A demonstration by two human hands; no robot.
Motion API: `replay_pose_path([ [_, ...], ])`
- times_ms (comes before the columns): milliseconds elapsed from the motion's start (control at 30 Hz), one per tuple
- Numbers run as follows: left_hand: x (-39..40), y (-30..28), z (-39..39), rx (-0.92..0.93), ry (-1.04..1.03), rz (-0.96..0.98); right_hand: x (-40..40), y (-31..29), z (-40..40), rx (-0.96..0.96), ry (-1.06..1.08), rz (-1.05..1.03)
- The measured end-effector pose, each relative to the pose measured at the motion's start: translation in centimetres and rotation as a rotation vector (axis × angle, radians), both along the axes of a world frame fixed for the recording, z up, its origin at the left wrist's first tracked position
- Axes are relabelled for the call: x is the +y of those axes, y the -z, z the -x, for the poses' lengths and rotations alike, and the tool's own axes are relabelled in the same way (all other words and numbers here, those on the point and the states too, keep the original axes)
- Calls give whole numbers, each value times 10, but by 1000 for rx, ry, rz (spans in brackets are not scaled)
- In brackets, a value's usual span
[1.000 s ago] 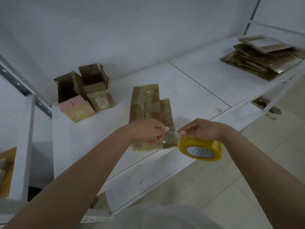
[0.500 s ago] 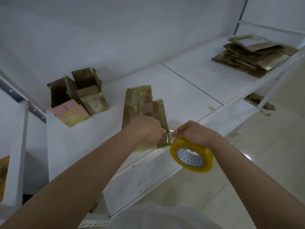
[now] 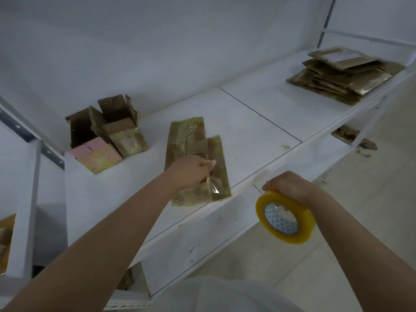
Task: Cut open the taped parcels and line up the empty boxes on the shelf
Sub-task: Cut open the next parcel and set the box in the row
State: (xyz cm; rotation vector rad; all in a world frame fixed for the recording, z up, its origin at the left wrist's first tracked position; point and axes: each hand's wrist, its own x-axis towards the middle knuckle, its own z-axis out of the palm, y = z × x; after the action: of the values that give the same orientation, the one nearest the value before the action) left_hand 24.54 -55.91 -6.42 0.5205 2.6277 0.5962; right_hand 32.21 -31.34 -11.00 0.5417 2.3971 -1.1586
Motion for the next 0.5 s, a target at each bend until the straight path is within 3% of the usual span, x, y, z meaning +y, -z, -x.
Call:
replay_pose_path([
  [133, 11, 16, -6, 283, -104, 223, -11, -2, -4, 14, 1, 68],
  [367, 29, 11, -16, 262, -113, 418, -26, -10, 8, 71, -30, 66],
  [433, 26, 8, -16, 229, -108, 384, -28, -19, 9, 116, -48, 68],
  [500, 17, 3, -14, 147, -199, 188, -28, -30, 9, 167, -44, 92],
])
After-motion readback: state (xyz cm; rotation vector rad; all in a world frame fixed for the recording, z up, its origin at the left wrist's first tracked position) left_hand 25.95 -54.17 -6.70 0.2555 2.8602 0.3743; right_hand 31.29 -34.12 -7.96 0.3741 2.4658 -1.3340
